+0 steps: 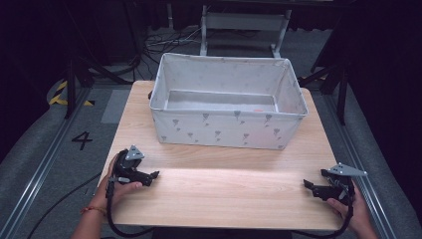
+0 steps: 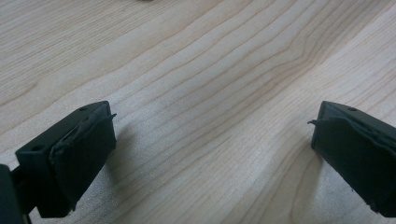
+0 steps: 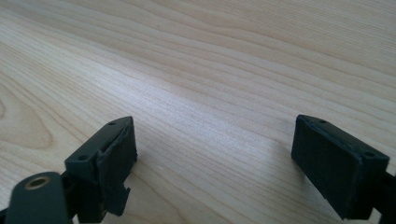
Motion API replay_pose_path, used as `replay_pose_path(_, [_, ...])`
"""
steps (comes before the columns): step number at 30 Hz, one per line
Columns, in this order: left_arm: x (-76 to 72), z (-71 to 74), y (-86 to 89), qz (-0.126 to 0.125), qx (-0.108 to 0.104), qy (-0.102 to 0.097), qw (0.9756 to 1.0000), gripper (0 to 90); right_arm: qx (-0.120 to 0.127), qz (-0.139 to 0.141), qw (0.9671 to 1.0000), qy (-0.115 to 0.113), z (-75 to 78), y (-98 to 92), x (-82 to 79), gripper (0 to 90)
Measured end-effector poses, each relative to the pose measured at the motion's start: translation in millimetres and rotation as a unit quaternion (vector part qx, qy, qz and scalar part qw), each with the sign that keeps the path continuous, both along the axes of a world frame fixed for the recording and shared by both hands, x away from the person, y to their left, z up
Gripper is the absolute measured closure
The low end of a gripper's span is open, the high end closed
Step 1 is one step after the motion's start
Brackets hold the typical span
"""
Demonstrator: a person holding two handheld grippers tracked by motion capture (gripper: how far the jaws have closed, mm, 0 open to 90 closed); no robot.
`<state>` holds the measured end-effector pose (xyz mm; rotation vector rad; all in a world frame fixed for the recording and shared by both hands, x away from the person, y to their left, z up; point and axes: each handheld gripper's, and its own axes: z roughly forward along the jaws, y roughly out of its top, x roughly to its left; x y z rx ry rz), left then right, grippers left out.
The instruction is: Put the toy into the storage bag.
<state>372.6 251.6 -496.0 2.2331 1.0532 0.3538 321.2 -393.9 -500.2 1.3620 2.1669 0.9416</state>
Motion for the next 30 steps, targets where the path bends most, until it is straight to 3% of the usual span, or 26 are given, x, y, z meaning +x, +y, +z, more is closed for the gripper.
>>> replay_pose_path(30, [1.5,0.2,-1.0,0.005,0.004,-0.007,1.0,0.2,-0.001,-0.008,1.0,0.003,-0.2,0.2,0.5,11.7])
